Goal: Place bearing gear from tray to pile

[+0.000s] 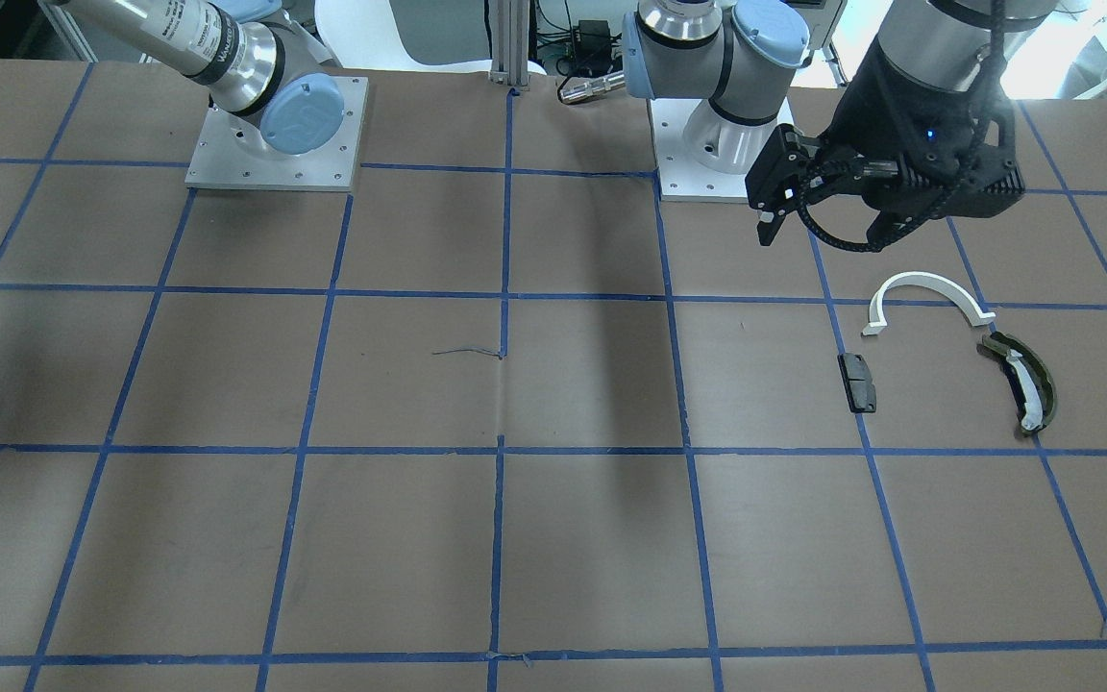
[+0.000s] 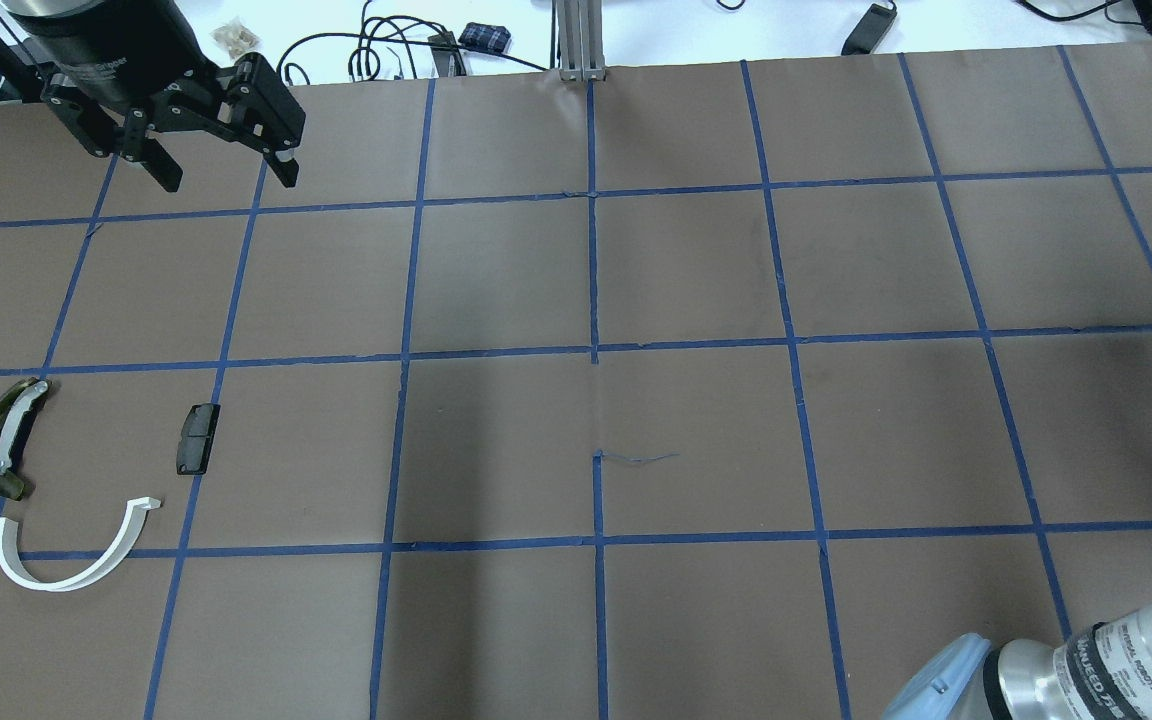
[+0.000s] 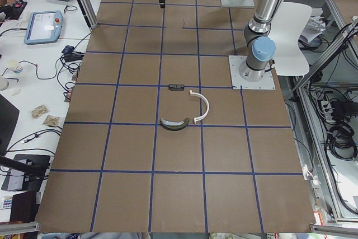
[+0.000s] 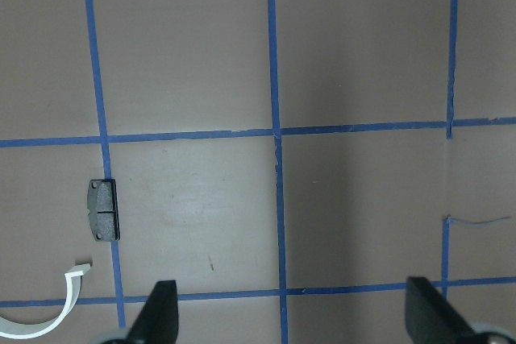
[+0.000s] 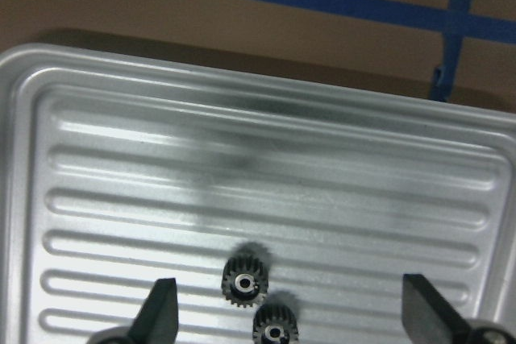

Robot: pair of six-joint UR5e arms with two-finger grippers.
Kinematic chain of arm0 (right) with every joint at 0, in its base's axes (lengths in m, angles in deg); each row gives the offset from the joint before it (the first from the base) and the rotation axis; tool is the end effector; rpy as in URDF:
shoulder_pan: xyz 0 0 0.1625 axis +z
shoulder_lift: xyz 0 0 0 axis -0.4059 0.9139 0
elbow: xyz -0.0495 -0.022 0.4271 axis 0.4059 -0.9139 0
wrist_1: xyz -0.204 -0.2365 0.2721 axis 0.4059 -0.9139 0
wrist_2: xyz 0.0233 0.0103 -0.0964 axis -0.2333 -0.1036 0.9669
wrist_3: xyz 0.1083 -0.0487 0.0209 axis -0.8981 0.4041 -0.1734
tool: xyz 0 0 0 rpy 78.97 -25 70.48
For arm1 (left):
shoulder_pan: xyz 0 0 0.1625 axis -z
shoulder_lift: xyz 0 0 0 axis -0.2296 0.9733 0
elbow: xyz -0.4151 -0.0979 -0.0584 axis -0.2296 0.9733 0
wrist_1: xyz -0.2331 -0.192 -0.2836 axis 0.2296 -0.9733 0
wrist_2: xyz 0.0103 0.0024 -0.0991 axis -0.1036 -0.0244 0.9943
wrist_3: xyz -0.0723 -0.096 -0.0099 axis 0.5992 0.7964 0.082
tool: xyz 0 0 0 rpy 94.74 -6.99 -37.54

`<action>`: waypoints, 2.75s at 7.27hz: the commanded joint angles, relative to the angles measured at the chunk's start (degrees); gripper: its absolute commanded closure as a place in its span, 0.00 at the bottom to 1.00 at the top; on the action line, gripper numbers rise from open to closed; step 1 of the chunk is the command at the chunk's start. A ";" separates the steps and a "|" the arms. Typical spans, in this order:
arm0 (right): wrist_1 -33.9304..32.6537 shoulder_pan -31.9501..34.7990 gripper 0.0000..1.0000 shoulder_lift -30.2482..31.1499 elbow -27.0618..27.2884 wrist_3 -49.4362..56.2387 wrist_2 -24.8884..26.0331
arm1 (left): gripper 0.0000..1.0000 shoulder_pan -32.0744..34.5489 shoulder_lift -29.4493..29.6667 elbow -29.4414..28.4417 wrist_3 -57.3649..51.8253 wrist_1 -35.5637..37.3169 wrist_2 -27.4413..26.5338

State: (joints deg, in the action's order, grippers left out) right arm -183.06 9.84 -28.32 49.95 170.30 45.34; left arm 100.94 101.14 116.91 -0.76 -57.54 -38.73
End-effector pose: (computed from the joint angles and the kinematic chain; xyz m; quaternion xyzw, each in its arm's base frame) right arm -0.4837 -0.4889 0.1710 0.7639 -0.6451 0.0157 0.0045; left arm -0.1141 -0.5191 0.5289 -0.0134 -0.9999 0.0050 0.0074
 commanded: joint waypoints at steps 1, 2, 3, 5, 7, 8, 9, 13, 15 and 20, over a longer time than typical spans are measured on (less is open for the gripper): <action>-0.02 -0.48 0.11 -1.27 0.06 -0.12 0.11 | 0.00 0.05 0.00 -0.01 0.00 0.00 0.00; -0.02 -0.48 0.40 -1.27 -0.02 0.05 0.11 | 0.00 0.05 0.00 -0.01 0.00 0.00 0.00; -0.11 -0.48 0.76 -1.18 -0.02 -0.03 0.46 | 0.00 0.05 0.00 -0.01 0.00 0.00 0.00; 0.15 -0.48 1.00 -1.01 -0.02 -0.21 1.25 | 0.00 -0.04 0.00 -0.01 0.00 0.09 0.00; 4.34 -0.05 1.00 2.22 -0.11 -5.79 0.91 | 0.00 -0.21 0.00 -0.01 0.00 0.18 0.09; 11.25 1.18 1.00 6.68 -0.11 -13.14 0.30 | 0.00 -0.22 0.00 -0.01 0.00 0.18 0.09; 13.23 4.84 1.00 9.60 -0.11 -21.57 0.03 | 0.00 -0.22 0.00 -0.01 0.00 0.18 0.09; 12.64 27.57 1.00 10.95 -0.20 -69.54 -6.12 | 0.00 -0.22 0.00 -0.01 0.00 0.18 0.09; 8.97 41.72 1.00 10.60 -0.64 -95.54 -5.86 | 0.00 -0.22 0.00 -0.01 -0.09 0.09 0.09; -1.54 68.36 1.00 4.82 0.68 -144.48 -5.78 | 0.00 -0.22 0.00 -0.01 -0.09 0.18 0.09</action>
State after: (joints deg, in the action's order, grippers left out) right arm -179.04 70.53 -20.93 50.27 40.32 39.40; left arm 100.70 101.14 116.90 -0.78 -57.37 -38.63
